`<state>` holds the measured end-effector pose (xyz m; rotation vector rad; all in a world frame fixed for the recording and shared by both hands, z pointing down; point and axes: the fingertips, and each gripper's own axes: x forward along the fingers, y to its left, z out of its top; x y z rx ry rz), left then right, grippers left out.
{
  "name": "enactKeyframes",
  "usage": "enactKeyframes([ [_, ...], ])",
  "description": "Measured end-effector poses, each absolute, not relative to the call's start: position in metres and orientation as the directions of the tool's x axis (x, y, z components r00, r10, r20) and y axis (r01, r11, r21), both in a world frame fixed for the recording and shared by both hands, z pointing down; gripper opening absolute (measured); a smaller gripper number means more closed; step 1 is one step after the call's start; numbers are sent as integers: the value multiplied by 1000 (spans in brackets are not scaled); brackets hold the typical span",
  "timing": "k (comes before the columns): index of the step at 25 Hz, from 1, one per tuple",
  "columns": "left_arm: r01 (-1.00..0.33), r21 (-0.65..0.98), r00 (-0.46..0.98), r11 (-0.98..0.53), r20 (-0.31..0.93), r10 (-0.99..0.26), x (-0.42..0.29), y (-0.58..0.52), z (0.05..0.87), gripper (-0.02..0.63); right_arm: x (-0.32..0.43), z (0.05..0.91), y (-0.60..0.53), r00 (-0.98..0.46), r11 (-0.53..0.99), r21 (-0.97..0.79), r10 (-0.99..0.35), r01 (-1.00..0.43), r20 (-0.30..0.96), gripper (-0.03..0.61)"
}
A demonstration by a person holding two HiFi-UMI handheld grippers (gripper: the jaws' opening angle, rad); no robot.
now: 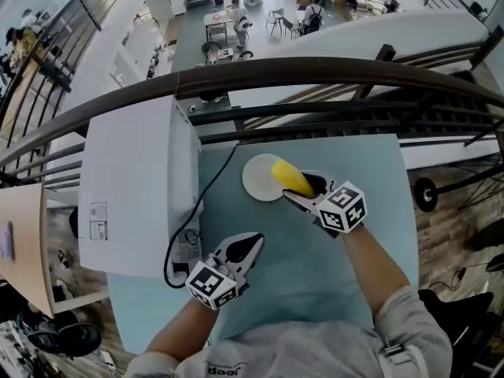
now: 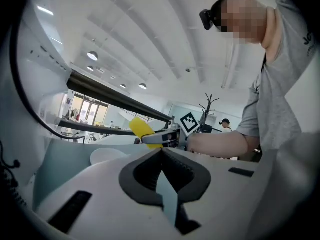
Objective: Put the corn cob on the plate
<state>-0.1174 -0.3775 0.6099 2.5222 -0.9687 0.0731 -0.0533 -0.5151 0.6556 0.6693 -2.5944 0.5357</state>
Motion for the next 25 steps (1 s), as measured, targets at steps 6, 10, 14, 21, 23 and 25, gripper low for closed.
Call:
enactKeyframes([
  [6,-659,362,747,-659,214,-629,-108,-388,638,9,-75,686,-540,-774,840,-189,-349,-508,529,259],
  [10,-662,365,745,-655,218,-630,-107,-393,652,9,-91,702,-551,-761,862,-147,-334,-486,556,259],
  [14,-668,349,741,-657,224,-634,-109,-396,664,9,-102,719,-559,-746,873,-117,-326,-473,581,259],
  [21,-675,339,735,-656,232,-637,-106,-397,678,9,-110,739,-565,-697,896,-28,-326,-444,639,259],
  [23,-675,330,735,-660,231,-637,-104,-397,679,9,-111,743,-566,-684,900,-5,-327,-435,652,259],
  [25,-674,332,737,-661,232,-635,-103,-397,681,9,-111,747,-567,-678,902,7,-329,-431,657,259],
])
